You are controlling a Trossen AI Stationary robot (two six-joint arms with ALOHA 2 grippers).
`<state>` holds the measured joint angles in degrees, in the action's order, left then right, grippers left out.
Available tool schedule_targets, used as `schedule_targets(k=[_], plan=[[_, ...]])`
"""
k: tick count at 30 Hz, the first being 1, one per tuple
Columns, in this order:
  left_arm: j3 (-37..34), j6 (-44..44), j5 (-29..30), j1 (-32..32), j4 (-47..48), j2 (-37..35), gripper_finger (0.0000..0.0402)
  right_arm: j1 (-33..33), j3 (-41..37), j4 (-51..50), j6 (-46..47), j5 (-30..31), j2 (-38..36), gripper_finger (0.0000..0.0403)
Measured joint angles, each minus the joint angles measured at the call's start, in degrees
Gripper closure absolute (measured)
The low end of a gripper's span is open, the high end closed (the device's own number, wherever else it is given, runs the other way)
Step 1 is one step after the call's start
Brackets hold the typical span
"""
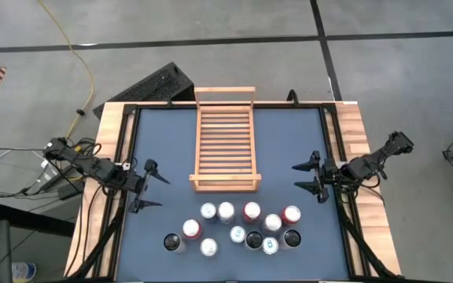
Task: Place canned beverage on shelf
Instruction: Put the right white soda can on the shelf
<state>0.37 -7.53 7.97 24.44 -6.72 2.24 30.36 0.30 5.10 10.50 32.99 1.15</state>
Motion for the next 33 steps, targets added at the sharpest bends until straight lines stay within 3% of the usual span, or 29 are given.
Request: schedule_targets(k=[6, 12, 16, 22, 33], plan=[[0.0, 4.9, 0.0, 0.0, -5.7, 0.0, 0.0044, -0.1, 0.0, 0.9, -5.8, 0.0, 0.0, 0.0112], [0.0, 11.7, 0.0, 0.0, -13.2, 0.0, 0.0044, -0.1, 0.0, 8.6, -5.8, -0.1, 0.0, 0.0112], [0.0, 12.1, 0.3, 0.0, -17.8, 0.0, 0.0044, -0.1, 0.0, 9.1, -5.9, -0.1, 0.0, 0.0112], [0.0, 20.8, -0.3, 0.0, -23.6, 0.0, 0.0044, -0.9, 0.0, 10.5, -5.9, -0.1, 0.0, 0.0112], [0.2, 31.1, -0.7, 0.0, -31.3, 0.0, 0.0044, -0.9, 0.0, 17.7, 3.0, -0.1, 0.0, 0.0112]])
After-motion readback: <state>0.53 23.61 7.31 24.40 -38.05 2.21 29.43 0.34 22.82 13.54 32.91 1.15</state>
